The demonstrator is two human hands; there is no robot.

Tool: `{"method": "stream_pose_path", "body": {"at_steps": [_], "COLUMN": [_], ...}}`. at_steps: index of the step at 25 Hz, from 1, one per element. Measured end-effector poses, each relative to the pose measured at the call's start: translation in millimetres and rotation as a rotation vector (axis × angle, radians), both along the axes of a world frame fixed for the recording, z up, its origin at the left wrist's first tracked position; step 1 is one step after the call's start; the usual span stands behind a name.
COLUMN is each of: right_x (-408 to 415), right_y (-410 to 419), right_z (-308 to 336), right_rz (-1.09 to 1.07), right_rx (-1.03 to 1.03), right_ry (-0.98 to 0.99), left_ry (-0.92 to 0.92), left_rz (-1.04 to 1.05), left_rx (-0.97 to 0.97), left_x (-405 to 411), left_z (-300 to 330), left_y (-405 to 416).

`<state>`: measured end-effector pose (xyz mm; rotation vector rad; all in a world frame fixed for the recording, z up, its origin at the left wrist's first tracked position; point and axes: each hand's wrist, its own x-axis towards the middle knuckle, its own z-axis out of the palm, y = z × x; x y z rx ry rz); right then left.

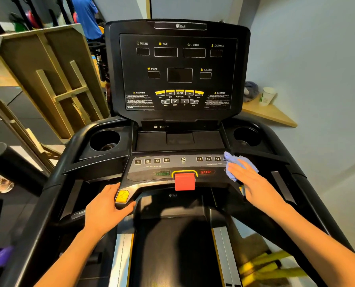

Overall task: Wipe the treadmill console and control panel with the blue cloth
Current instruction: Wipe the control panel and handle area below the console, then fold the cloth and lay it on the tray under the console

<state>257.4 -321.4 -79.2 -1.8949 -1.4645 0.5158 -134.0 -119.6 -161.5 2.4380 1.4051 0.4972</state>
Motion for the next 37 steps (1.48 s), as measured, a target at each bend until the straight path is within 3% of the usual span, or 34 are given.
{"method": "stream_pose_path", "body": {"at_steps": [3,6,7,10,12,14,16,20,28,37], "right_x": [5,16,19,13,8,-3,-15,-37,-39,-28], "right_y": [-1,-14,-14,-4,6,16,28,54,65,66], "right_z": [-3,2,5,19,31,42,51,67,80,98], "right_rz": [-0.080,-0.086,-0.117,-0.153,-0.143,-0.087,0.006,0.175,0.278,0.237], "right_rx": [0.039,-0.079,-0.034,0.089,0.089,0.025,-0.024,-0.056,-0.099,-0.177], "right_ry": [-0.210,-0.256,-0.294,-0.256,-0.273,-0.274,-0.243,-0.110,0.044,-0.115], "left_ry": [-0.005,-0.009,-0.016,-0.120,-0.164,-0.190,-0.227,-0.278,-0.335,-0.382], "left_rz": [0.002,-0.003,-0.004,0.026,0.027,-0.076,-0.274,-0.558,-0.592,-0.608], "left_rx": [-0.012,-0.070,-0.094,-0.139,-0.026,0.131,0.169,0.105,-0.098,-0.142], "left_x": [0,-1,0,9,27,52,84,144,160,155], "left_z": [1,5,7,21,39,62,85,124,140,166], "left_y": [-1,0,0,-4,-8,-14,-24,-40,-22,-10]}}
